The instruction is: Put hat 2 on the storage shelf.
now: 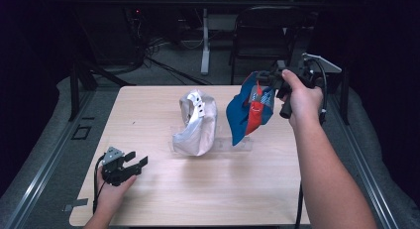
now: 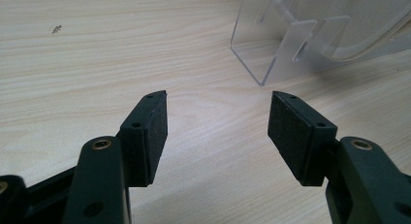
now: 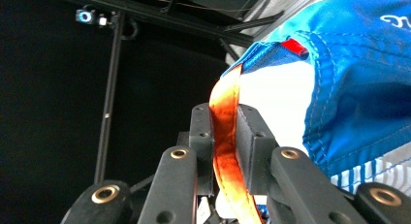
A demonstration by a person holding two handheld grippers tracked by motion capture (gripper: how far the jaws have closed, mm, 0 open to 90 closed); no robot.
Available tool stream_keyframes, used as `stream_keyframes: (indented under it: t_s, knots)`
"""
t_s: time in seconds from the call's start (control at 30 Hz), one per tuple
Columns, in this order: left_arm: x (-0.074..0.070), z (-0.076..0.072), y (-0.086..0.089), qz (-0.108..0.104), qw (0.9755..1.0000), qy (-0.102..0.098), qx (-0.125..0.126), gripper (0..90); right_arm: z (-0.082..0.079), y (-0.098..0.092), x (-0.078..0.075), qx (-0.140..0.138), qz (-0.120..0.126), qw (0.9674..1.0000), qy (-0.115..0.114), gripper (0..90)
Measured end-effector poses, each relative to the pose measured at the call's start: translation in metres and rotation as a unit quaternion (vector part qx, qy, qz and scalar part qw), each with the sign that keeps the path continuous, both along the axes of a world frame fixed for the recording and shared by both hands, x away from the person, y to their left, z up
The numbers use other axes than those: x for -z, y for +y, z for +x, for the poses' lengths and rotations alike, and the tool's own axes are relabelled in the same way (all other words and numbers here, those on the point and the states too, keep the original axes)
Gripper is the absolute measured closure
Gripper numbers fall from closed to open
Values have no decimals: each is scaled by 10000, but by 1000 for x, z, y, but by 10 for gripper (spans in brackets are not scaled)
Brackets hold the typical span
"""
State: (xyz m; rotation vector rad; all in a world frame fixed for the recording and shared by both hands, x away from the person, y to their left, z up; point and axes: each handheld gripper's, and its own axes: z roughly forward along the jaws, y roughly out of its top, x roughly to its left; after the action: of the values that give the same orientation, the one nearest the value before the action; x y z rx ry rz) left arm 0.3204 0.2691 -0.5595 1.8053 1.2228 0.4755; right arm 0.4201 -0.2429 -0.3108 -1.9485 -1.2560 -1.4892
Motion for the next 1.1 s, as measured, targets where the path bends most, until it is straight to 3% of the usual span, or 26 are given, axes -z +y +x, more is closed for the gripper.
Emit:
stream_keyframes:
  t_s: [0.73, 1.1]
  knots:
    - [-1, 0, 0, 7, 10000, -21, -4, 400, 0, -2, -1, 88, -202, 9997, 84, 783]
    - [0, 0, 0, 9, 10000, -12, -6, 400, 1, 4, -3, 0, -350, 9994, 82, 782]
